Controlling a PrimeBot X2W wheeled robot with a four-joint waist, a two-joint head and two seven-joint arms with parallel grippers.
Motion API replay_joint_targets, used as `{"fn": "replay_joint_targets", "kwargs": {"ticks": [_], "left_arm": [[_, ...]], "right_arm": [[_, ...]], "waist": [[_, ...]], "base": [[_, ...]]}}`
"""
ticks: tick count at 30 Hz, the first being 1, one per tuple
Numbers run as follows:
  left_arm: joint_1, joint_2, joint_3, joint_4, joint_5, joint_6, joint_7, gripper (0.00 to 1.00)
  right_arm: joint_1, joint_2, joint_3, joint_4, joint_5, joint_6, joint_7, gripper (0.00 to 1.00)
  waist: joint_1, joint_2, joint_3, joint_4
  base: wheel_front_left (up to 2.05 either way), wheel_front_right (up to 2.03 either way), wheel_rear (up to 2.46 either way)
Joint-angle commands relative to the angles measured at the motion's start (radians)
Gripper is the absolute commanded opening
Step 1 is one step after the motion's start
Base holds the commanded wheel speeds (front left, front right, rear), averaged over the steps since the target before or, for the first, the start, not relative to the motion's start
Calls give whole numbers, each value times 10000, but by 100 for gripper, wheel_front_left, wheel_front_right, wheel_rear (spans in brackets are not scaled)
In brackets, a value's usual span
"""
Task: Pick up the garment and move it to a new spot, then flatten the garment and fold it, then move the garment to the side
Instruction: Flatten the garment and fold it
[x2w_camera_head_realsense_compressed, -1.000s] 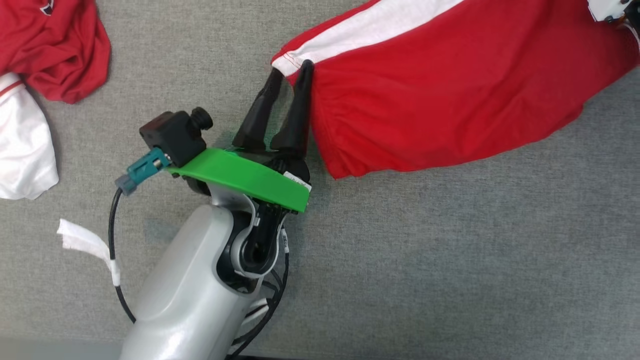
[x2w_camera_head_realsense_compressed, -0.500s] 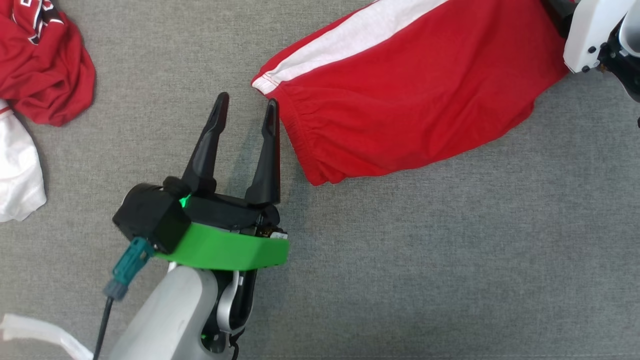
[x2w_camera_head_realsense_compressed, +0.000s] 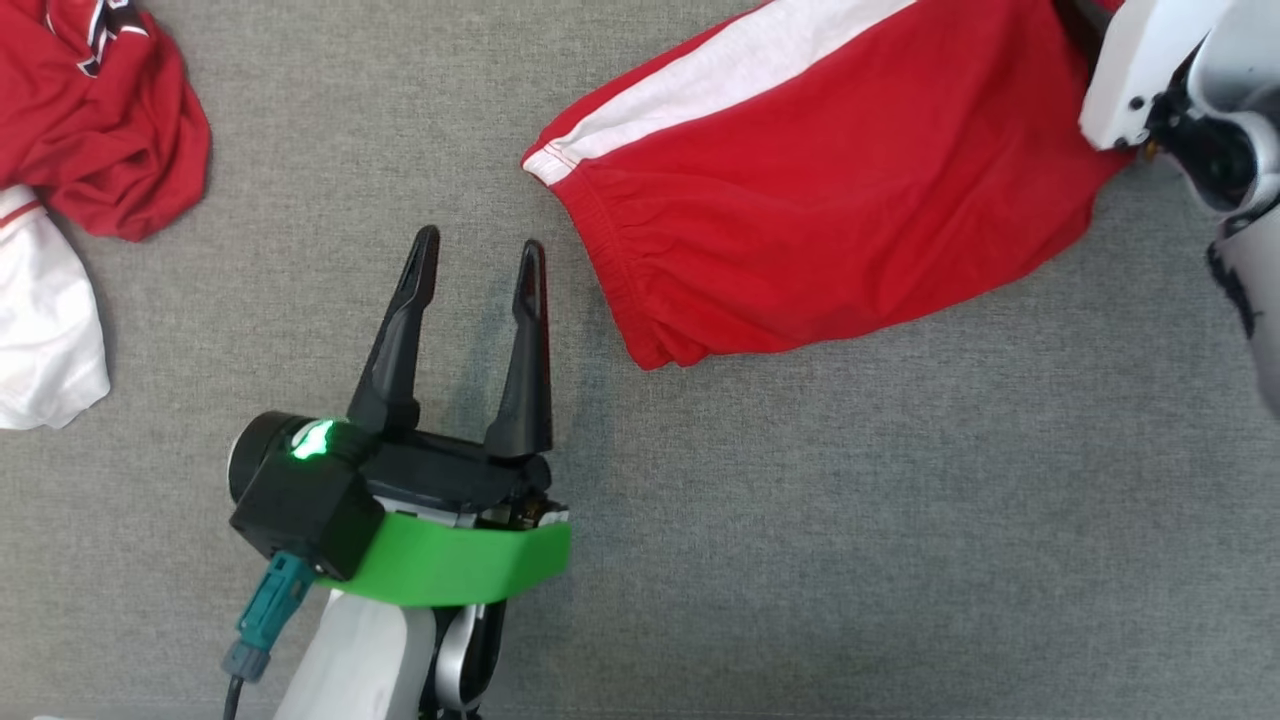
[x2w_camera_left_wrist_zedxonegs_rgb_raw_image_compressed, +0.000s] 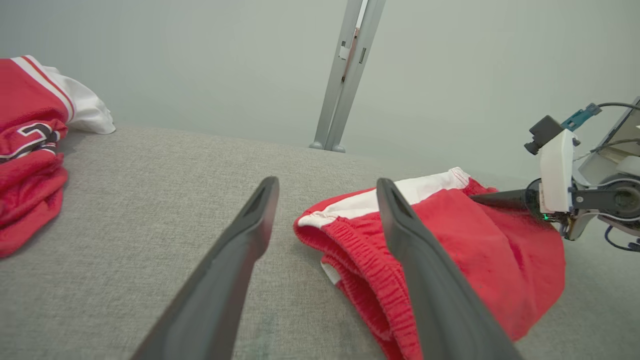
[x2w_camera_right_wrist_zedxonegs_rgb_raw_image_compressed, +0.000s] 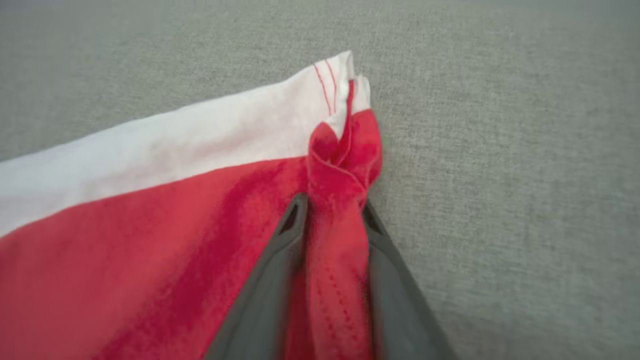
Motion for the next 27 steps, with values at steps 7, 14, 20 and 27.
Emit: {"fn": "replay_joint_targets", "kwargs": {"ticks": [7,14,20,27], "left_arm": [[1017,-38,863,317,1256,-527,-28,100],[1948,-59,1924,286,1545,-860,-27,100],[2292,-67,2145,539,1245,-880,-28,100],[2515,-63,1726,736,690,-608,-28,100]], "right_arm": [[1538,289,-1507,-209,1086,7,-334,0],[3091,473,-3292,-397,1726,8,-231,0],[3154,183,-5242,245,1179,8,-296,0],[2670,555,-6013,-464,347,16,640,0]], "waist": [[0,0,-1315,-785],[0,0,-2156,-1337],[0,0,-2485,-1309],[0,0,-2733,-1133]], "base": [[0,0,0],[0,0,0],[0,0,0],[0,0,0]]}}
